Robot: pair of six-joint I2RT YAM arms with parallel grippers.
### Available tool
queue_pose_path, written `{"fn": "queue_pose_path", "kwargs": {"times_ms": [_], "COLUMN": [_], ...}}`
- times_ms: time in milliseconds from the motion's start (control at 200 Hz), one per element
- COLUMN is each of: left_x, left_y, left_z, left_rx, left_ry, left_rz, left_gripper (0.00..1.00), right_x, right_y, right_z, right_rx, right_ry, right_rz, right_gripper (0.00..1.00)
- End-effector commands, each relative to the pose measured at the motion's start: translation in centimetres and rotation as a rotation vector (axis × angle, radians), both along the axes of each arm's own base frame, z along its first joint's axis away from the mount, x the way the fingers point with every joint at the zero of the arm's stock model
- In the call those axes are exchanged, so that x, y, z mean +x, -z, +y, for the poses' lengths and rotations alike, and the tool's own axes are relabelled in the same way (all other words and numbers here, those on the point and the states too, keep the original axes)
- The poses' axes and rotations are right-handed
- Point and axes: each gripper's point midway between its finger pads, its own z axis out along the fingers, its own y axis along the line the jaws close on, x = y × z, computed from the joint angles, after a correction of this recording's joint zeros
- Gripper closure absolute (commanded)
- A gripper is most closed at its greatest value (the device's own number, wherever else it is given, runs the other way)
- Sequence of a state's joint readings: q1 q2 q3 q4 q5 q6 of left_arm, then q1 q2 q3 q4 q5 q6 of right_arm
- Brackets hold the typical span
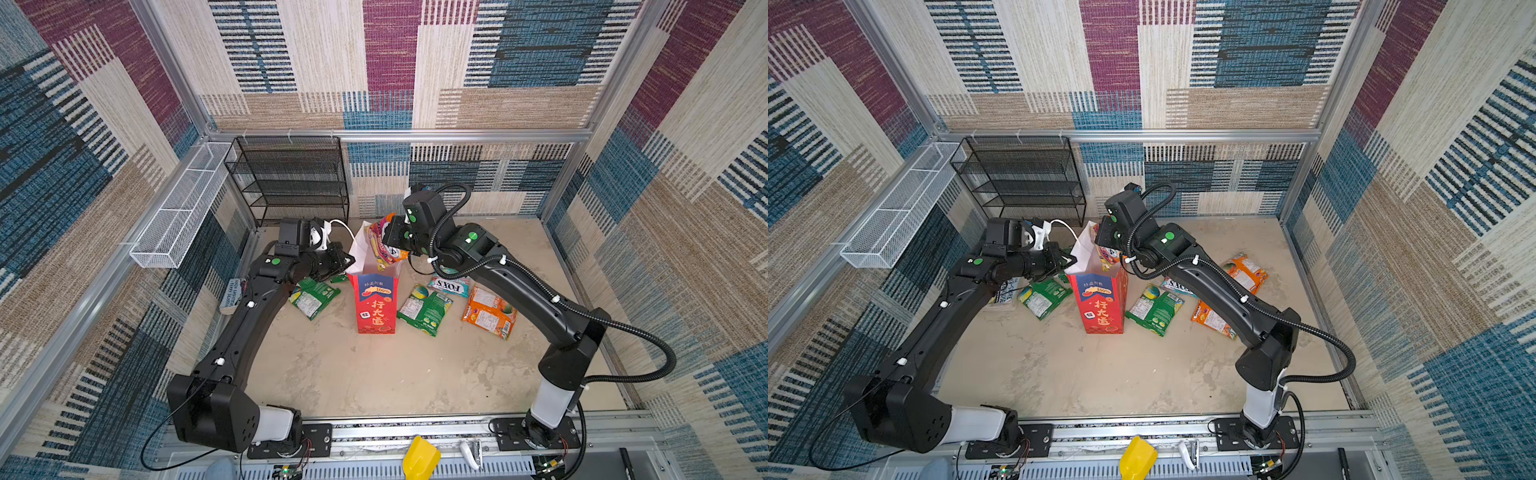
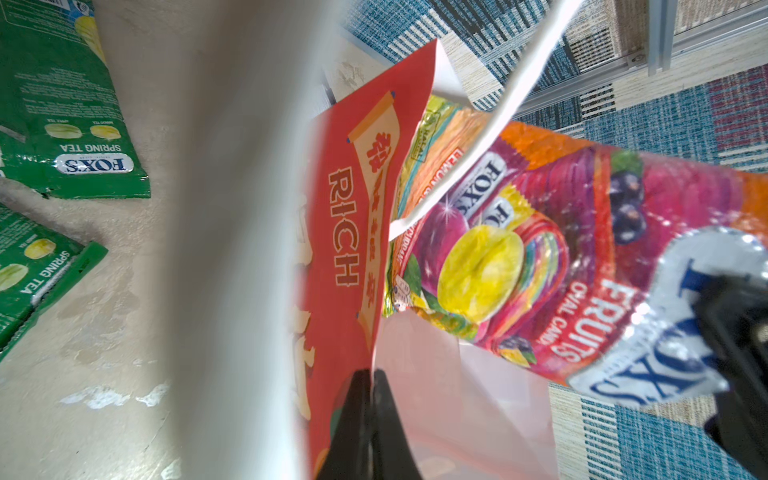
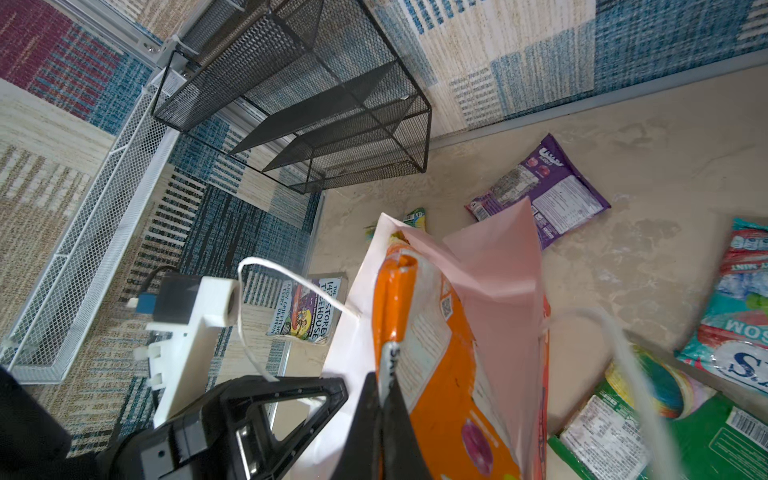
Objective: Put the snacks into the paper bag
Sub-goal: 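Lower the pink FOX'S packet into the bag and open the right gripper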
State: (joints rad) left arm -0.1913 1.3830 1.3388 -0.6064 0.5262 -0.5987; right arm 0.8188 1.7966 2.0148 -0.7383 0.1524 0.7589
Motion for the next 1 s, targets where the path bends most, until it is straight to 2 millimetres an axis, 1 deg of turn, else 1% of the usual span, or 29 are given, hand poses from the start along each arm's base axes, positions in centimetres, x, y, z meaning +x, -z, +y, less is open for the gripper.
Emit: {"fn": "queue_pose_path", "kwargs": {"times_ms": [0,85,170,280,351,381,421,481,526,591,666,746,896,916,997], "left_x": [0.4,0.3,0.4,0.4,0.4,0.4,0.5,0.5,0.6,0.6,0.6,0.6,0.8,0.5,0.3], "left_y": [-0.7,-1.0,-1.3,-1.3,-1.4,-1.4,-1.4,-1.4,-1.4,-1.3,-1.4,-1.4,-1.0,-1.3,-1.2], "left_z": [-0.2,-0.1,-0.1,0.0,0.0,0.0,0.0,-0.2,-0.2,-0.2,-0.4,-0.7,-1.1,-1.6,-2.0], "left_rx": [-0.014,-0.009,-0.003,0.005,0.011,0.012,0.013,0.016,0.02,0.027,0.03,0.026,0.026,0.003,0.006], "left_ry": [0.009,0.009,0.012,0.015,0.014,0.015,0.021,0.032,0.037,0.043,0.056,0.073,0.103,0.129,0.14], "left_rz": [-0.037,-0.05,-0.063,-0.07,-0.073,-0.076,-0.078,-0.085,-0.089,-0.088,-0.091,-0.092,-0.08,-0.078,-0.077], "left_gripper": [1.0,1.0,1.0,1.0,1.0,1.0,1.0,1.0,1.0,1.0,1.0,1.0,1.0,1.0,1.0], "right_x": [-0.1,-0.1,0.1,0.9,1.3,1.6,1.9,2.2,2.3,2.2,2.1,1.7,1.1,1.0,0.8], "right_y": [-0.9,0.1,0.8,0.3,-0.1,0.4,-0.1,0.3,0.0,0.1,0.8,1.4,1.1,1.0,1.5], "right_z": [0.2,-0.2,-0.2,-0.1,0.4,0.6,0.9,1.3,1.4,1.5,1.2,1.5,1.4,1.4,1.4], "right_rx": [0.013,-0.034,-0.097,-0.173,-0.203,-0.232,-0.248,-0.283,-0.288,-0.3,-0.321,-0.327,-0.339,-0.338,-0.345], "right_ry": [-0.005,-0.002,-0.023,-0.029,-0.05,-0.06,-0.069,-0.1,-0.114,-0.149,-0.161,-0.204,-0.237,-0.243,-0.253], "right_rz": [-0.034,-0.032,-0.036,-0.051,-0.055,-0.049,-0.06,-0.052,-0.059,-0.065,-0.062,-0.065,-0.067,-0.068,-0.056], "right_gripper": [1.0,1.0,1.0,1.0,1.0,1.0,1.0,1.0,1.0,1.0,1.0,1.0,1.0,1.0,1.0]}}
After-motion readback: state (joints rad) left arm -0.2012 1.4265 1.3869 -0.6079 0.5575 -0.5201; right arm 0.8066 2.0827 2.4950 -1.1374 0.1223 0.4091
